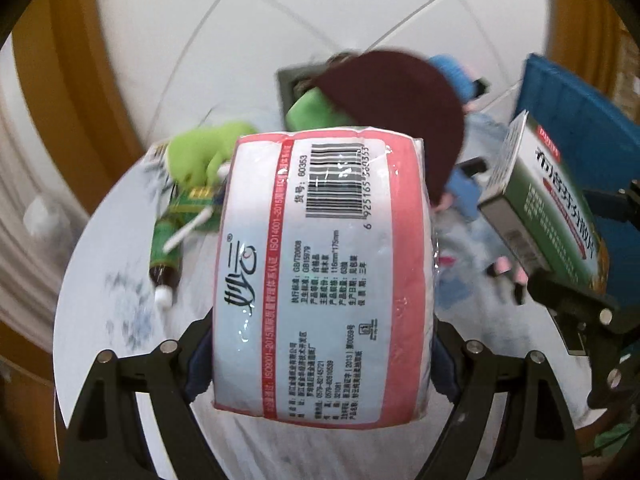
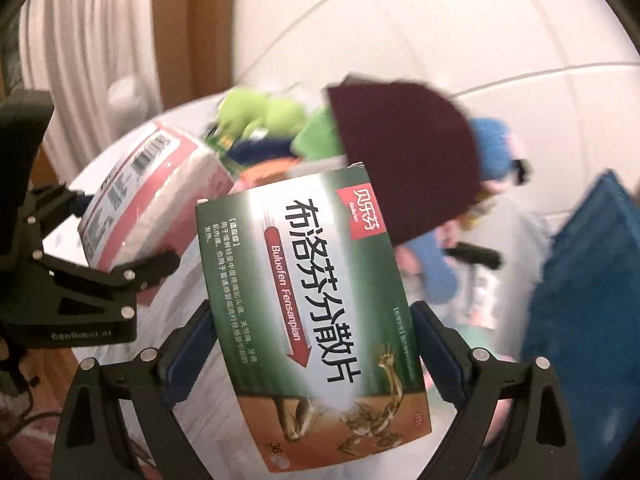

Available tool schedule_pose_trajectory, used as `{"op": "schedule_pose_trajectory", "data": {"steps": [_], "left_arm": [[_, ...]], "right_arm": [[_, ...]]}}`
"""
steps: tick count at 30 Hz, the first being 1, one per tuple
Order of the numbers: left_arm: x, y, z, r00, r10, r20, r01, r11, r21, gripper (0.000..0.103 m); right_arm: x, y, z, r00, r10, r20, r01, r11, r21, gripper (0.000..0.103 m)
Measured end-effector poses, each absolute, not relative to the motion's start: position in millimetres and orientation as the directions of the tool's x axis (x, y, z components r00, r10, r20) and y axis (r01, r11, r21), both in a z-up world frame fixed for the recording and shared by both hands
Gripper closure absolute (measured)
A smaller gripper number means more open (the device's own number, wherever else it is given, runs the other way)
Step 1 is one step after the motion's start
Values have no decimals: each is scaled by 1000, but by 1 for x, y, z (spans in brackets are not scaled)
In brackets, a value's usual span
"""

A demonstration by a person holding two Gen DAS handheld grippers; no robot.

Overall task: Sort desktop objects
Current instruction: 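Carry the tissue pack and green box over the crate and release both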

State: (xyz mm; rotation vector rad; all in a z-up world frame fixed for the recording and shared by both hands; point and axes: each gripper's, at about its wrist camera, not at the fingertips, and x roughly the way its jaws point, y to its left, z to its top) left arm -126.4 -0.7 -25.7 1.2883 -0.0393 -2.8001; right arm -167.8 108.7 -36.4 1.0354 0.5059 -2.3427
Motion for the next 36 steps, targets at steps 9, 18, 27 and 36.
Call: {"op": "schedule_pose_trajectory", "data": {"steps": [9,18,27,36], "left_arm": [[-121,76,34,-758,75,-648,-138,-989,46,18],[-119,178,101,-809,279,-517,-349,-936,41,18],[-127,308,145,-763,424,-488,-503,-863,36,18],[-139,415,142,-646,456,-612,-596,-803,31,18]], "right_arm": [[-124,177,48,-764,-259,-591,401,-908,-120,9],[-75,269,121,-900,-100,-424,165,-979,-118,9],[-56,392,150,-917,150,-369,-123,-988,-95,9],[-69,508,104,-825,284,-488,-277,-957,-88,9]]}}
